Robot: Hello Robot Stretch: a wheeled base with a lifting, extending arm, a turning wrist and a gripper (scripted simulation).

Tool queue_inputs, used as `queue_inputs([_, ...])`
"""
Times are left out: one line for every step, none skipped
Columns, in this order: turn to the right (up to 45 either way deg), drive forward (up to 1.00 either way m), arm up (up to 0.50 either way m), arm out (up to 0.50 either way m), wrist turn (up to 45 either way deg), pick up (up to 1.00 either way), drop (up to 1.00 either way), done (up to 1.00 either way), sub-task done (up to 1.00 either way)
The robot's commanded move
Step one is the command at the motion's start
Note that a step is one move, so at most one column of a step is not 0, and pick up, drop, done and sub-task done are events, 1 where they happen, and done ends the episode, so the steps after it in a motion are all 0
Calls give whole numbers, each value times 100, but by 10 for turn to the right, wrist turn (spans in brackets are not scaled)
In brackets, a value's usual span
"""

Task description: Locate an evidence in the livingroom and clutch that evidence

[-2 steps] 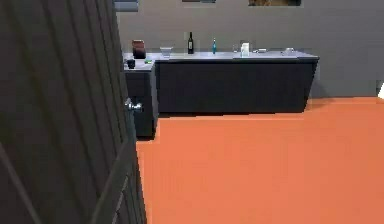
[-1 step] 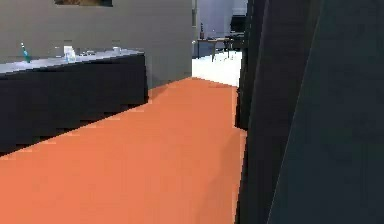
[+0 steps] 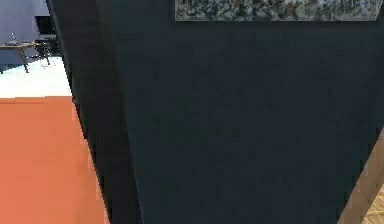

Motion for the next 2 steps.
queue_inputs([390,0,0,0,0,0,0,0,0])
queue_inputs([0,20,0,0,0,0,0,0,0])
